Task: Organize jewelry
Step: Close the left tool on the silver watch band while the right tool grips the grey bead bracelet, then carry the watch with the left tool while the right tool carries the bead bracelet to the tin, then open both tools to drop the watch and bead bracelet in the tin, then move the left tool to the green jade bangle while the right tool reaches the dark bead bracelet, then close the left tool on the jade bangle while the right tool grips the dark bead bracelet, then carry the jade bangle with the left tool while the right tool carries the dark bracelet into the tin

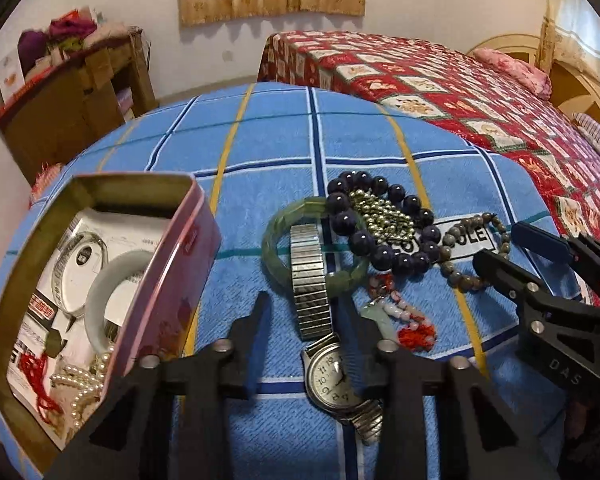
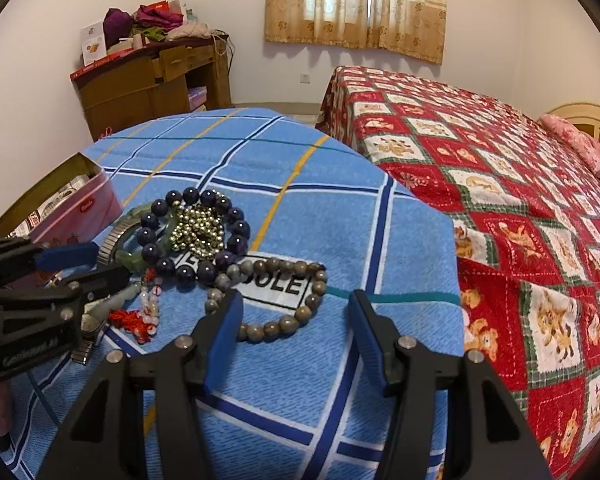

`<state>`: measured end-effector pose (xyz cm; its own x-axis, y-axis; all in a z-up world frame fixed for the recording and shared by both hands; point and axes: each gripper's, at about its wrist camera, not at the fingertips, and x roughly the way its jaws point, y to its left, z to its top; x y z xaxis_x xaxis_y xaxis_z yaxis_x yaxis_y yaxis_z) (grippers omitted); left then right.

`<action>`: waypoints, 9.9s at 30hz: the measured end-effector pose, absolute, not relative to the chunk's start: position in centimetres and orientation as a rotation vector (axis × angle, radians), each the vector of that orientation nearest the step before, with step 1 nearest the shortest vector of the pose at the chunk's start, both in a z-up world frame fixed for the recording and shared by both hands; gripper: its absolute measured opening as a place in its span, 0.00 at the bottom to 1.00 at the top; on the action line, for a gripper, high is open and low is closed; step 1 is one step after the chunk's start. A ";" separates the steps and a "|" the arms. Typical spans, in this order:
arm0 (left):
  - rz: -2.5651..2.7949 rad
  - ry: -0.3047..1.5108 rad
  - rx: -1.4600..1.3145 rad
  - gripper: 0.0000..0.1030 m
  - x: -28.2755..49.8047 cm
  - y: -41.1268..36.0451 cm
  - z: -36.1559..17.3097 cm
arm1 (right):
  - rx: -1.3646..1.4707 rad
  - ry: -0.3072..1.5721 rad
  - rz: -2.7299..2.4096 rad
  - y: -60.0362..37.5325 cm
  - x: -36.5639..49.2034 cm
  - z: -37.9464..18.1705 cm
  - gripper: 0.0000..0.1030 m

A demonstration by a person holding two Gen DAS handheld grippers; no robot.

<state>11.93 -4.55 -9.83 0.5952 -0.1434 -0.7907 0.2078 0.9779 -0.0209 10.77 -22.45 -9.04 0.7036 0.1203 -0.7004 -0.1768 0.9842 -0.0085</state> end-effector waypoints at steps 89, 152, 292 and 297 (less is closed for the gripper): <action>-0.111 0.600 -0.056 0.14 4.4 3.0 -0.7 | -0.089 0.556 0.501 -14.5 7.0 -0.9 0.12; 0.041 0.765 -0.036 0.15 10.2 10.9 -5.9 | -0.190 0.709 0.614 -3.6 13.1 -6.6 0.12; -0.218 0.603 0.011 0.06 7.8 -2.9 -4.3 | -0.023 0.657 0.440 -19.8 9.5 -3.1 0.15; -0.240 0.571 -0.019 0.06 7.0 -2.0 -2.5 | -0.035 0.635 0.454 -19.3 9.0 -1.8 0.15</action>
<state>7.01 -2.05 -2.48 0.8142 -0.2301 -0.5330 0.2196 0.9720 -0.0842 8.99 -19.31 -1.83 0.7104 0.3982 -0.5803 -0.4195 0.9017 0.1051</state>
